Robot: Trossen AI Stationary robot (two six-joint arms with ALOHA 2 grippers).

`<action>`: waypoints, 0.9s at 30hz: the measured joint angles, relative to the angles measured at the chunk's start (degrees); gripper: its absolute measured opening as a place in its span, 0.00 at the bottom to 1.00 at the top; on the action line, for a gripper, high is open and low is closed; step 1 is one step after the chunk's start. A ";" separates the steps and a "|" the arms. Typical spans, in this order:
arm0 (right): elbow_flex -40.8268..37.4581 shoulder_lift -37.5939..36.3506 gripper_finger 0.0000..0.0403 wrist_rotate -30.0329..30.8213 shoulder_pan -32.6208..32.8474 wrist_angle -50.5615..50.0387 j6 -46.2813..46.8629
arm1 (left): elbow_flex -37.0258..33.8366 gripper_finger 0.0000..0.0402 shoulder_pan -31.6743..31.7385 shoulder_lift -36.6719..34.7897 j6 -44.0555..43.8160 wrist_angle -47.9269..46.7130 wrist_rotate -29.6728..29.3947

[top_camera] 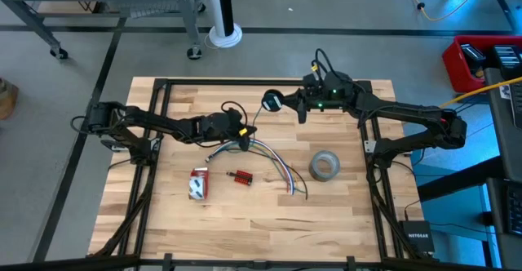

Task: Coil cords
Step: Coil the green wire onto the black spool

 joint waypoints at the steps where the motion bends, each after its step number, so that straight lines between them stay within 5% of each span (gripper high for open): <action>1: 0.00 0.00 0.00 0.29 0.00 0.28 0.03 | 0.01 0.01 -0.14 -0.02 -0.19 0.17 -0.54; 27: -0.02 18.27 0.00 5.17 0.04 24.17 5.54 | 2.75 0.00 -1.26 -0.02 -7.59 2.35 -1.76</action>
